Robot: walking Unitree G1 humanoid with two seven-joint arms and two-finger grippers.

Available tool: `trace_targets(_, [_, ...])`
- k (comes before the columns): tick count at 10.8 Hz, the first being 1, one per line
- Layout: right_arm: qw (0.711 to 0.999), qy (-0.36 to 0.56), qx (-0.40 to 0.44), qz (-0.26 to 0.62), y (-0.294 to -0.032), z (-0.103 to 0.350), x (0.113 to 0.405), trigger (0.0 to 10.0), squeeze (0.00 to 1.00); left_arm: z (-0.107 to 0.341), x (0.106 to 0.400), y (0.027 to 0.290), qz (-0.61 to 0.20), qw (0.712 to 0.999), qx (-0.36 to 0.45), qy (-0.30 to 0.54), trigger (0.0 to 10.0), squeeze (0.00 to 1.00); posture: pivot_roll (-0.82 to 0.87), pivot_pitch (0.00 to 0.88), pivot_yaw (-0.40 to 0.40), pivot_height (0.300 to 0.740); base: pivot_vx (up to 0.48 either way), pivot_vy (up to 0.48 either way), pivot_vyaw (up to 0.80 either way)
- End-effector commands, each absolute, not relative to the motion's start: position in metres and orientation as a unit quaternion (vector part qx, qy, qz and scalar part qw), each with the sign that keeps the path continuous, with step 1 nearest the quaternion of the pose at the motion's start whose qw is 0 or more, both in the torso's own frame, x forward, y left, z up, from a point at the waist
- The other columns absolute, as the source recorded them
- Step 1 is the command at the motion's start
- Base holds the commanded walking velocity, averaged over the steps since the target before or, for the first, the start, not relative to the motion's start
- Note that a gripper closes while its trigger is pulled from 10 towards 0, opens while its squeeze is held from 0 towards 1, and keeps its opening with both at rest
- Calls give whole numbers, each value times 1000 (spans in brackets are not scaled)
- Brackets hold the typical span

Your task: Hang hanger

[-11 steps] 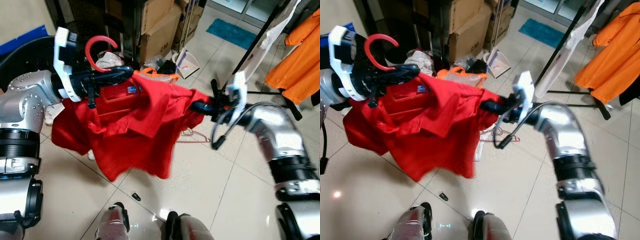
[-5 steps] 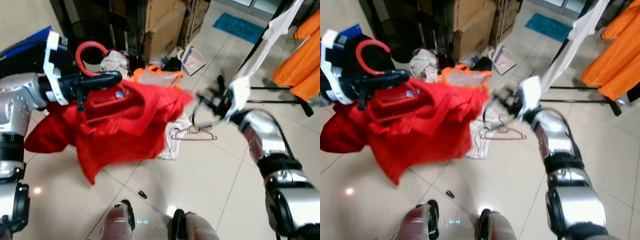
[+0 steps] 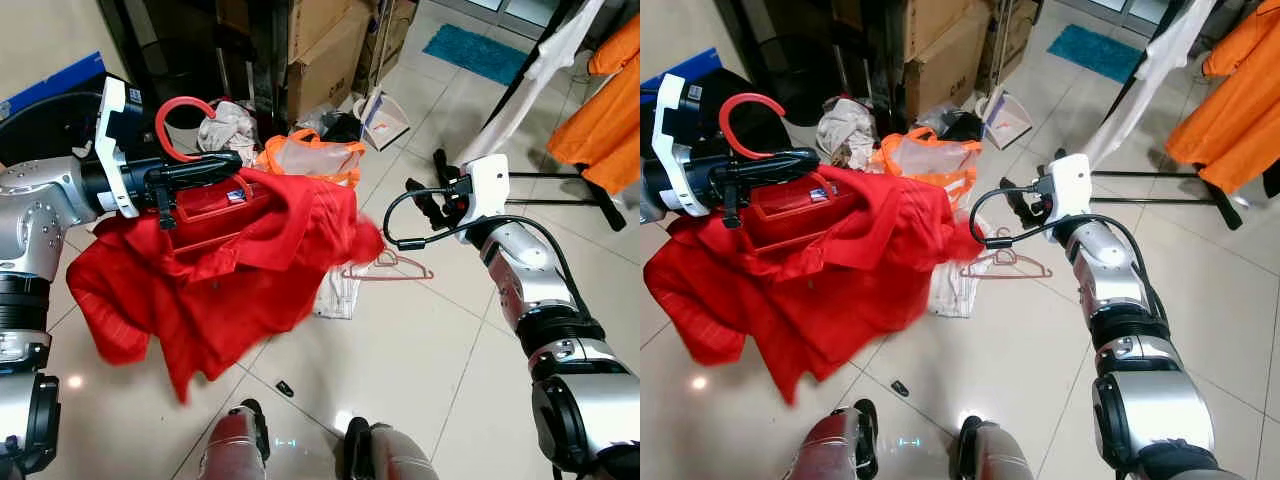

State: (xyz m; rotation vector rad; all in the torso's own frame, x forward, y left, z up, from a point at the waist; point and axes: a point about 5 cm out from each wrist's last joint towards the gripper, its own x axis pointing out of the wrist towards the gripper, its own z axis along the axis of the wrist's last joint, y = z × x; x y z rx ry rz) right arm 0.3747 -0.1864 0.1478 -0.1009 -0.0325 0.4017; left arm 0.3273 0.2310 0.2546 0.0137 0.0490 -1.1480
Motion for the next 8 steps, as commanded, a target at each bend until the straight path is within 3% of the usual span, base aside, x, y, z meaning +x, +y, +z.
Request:
trace_targets(1, [979, -15, -59, 193, -193, 148, 374, 10000, 1000, 261, 326, 227, -551, 834, 22, 13, 0, 0, 63, 211, -42, 740, 0, 0, 0])
trace_targets(7, [979, -15, -59, 193, -193, 148, 374, 10000, 1000, 261, 326, 227, -551, 834, 22, 13, 0, 0, 63, 211, -42, 740, 0, 0, 0])
trace_targets(8, [983, -15, -75, 165, -194, 147, 375, 10000, 75, 259, 326, 227, -544, 839, 23, 14, 0, 0, 63, 211, -42, 740, 0, 0, 0])
